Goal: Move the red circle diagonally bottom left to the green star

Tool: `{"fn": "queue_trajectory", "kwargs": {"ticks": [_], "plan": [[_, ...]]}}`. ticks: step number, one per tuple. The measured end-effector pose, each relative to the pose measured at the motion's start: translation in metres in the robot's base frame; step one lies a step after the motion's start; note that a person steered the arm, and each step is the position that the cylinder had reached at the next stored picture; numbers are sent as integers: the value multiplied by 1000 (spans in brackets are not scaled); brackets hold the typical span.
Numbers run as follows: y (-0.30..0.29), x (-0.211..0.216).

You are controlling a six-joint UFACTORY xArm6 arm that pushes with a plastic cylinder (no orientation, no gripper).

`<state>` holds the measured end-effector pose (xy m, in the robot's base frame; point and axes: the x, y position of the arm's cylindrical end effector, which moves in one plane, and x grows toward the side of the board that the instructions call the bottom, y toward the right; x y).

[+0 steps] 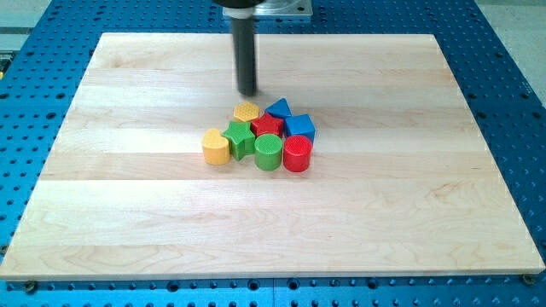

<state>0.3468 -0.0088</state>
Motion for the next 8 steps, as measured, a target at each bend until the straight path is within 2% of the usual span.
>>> {"fn": "queue_trajectory", "kwargs": {"ticks": [1,2,4,5,6,7,8], "plan": [[38,53],[47,73],[140,46],[154,79],[136,131],[89,144],[82,145]]}}
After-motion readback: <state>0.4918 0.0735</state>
